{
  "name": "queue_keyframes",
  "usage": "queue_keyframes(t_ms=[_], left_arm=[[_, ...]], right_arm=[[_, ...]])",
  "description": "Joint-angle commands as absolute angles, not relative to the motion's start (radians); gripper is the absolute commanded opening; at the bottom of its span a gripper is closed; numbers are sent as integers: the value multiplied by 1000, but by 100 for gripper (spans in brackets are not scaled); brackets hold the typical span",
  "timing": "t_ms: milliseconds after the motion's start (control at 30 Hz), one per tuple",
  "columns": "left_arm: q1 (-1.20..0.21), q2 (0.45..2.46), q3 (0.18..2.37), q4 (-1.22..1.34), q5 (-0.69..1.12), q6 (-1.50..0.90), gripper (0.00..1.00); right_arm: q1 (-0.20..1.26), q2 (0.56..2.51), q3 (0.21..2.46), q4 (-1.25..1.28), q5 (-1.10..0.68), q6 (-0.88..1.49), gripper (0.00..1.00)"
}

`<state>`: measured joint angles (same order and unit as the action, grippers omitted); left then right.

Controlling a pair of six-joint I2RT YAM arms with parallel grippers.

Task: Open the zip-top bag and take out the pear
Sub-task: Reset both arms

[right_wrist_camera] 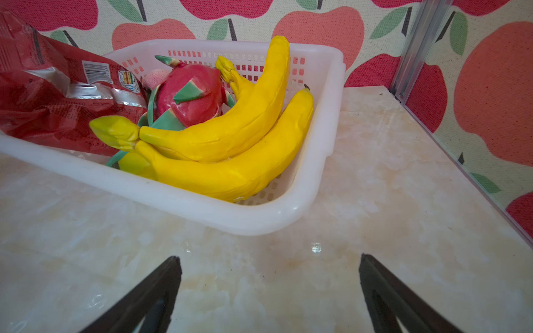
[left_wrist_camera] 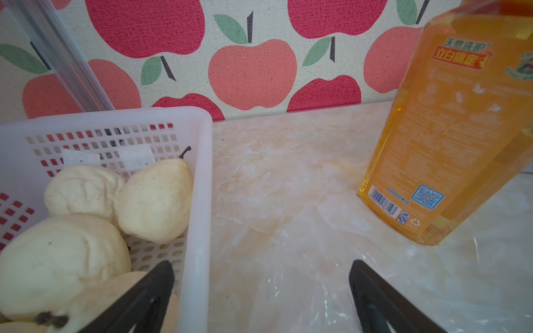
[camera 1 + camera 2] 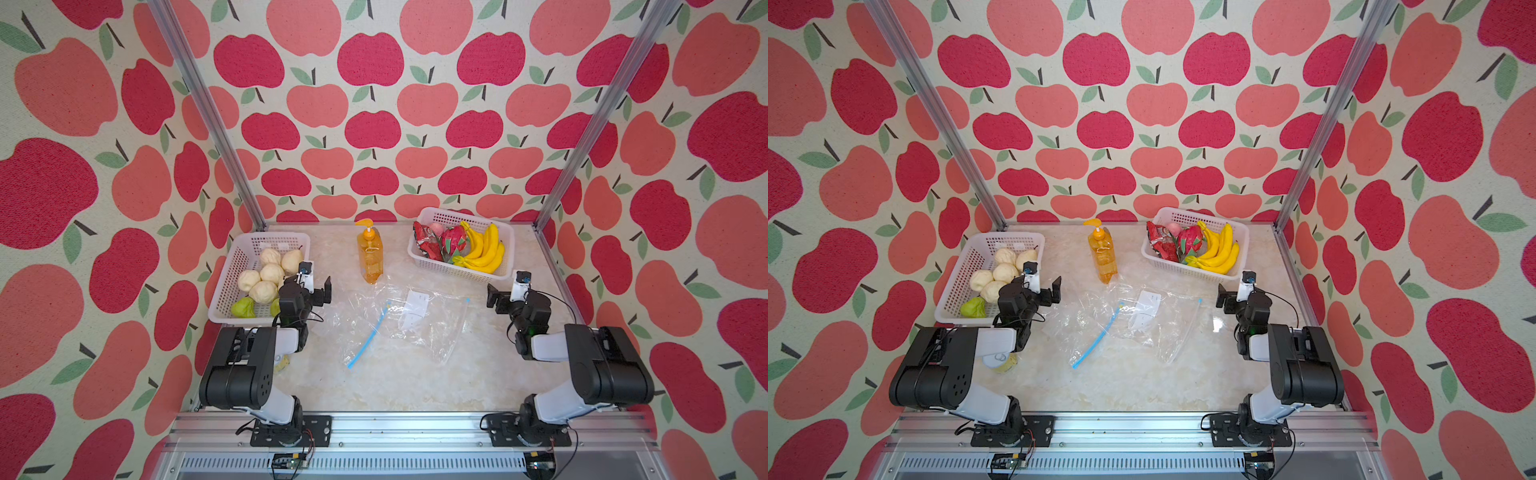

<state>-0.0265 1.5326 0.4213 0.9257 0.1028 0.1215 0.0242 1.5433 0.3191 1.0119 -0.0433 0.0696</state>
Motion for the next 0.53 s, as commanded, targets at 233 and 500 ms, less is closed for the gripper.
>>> queue_keyframes(t_ms=[233,500], left_arm=[[-20,1565,413,827,63,79,98],[-8,1563,411,828,81,68,98]], right_arm=[[30,1552,336,987,-43,50,99],[31,1551,333,993,-54,46,99]])
